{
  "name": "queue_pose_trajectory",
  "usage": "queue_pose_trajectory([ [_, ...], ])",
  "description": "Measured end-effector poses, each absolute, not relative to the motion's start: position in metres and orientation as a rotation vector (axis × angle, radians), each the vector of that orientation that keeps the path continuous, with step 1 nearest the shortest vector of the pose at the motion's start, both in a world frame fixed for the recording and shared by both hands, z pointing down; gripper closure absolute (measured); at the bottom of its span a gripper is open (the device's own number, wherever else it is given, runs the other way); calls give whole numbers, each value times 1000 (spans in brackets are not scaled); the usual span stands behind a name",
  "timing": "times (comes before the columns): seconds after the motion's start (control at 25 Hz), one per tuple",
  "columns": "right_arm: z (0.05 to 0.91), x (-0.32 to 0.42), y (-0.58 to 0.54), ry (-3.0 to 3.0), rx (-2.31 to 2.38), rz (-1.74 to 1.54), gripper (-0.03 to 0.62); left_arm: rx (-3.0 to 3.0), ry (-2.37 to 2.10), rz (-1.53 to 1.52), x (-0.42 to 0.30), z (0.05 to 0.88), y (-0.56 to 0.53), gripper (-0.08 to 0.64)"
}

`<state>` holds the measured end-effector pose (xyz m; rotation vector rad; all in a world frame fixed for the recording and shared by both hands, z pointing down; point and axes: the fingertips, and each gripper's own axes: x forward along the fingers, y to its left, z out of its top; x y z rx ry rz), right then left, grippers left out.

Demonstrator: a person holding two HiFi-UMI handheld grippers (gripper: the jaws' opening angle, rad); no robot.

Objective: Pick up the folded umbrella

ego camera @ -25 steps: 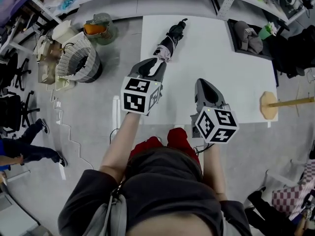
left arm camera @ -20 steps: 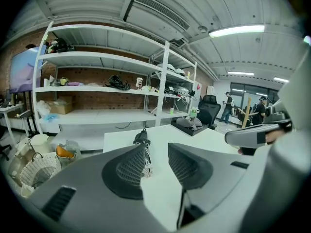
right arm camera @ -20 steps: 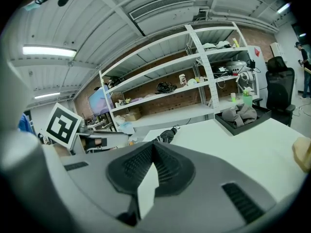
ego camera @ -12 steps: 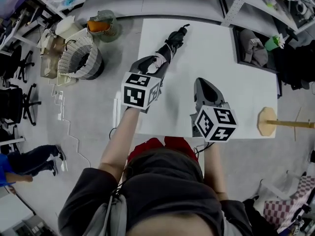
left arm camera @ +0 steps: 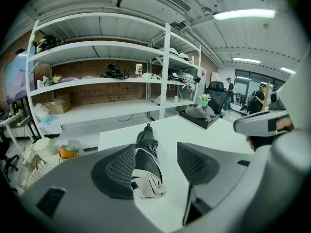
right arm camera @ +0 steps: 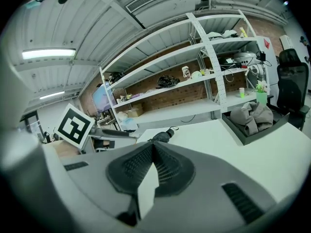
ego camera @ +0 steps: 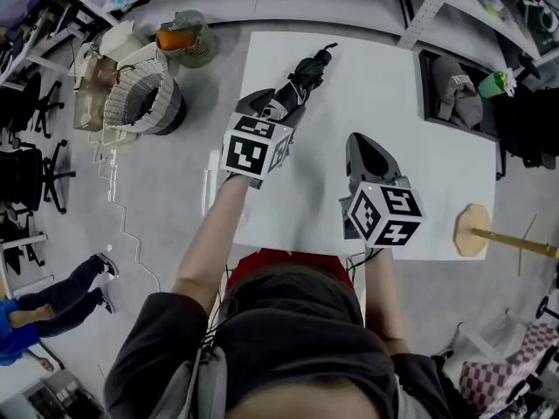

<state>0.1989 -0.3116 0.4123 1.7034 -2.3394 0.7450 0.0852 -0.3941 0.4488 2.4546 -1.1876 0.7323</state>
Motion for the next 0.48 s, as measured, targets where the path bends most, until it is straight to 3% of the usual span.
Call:
queue_pose_trajectory([
  [0.48,438,214,-337,-2334,1640,799,574,2420,-1171,840,108,477,-430,288],
])
